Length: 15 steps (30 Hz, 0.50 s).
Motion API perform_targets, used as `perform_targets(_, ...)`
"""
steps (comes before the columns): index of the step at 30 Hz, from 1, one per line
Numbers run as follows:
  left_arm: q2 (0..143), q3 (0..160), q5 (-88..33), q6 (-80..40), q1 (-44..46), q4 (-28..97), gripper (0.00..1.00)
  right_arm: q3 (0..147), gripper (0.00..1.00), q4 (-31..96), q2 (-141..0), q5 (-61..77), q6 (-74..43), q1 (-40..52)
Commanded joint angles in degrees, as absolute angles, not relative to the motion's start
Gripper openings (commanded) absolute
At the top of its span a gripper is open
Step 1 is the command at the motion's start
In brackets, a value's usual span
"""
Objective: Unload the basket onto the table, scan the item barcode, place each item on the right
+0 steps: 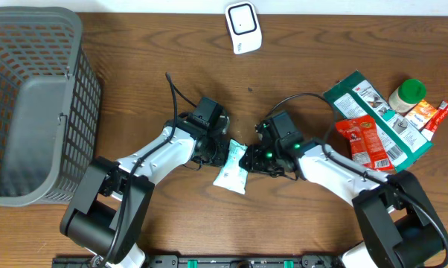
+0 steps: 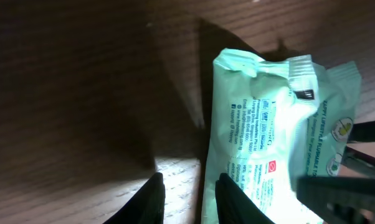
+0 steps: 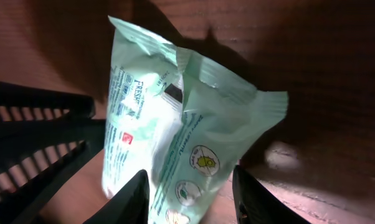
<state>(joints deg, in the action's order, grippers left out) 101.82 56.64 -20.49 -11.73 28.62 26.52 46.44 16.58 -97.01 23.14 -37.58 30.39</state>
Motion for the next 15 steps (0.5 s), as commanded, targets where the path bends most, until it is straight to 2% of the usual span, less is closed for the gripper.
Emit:
perform_targets(1,102.3,55.9,-22.0,-11.1,28.7,26.4,0.29,46.7,0.35,16.1,-96.0,15.4,-39.1,32.5)
perform_targets(4,102.3,55.9,-22.0,-11.2,28.7,26.4,0.29,46.7,0.32,15.8,-96.0,13.3,-41.8,33.9)
perform_targets(9,102.3,55.9,-22.0,-11.2,28.7,26.2,0.29,46.7,0.32,15.7,-96.0,6.7,-44.3,36.7)
perform_targets(15,102.3,55.9,-22.0,-11.2,28.7,25.6,0.29,46.7,0.32,14.7,-96.0,5.3,-44.3,39.5)
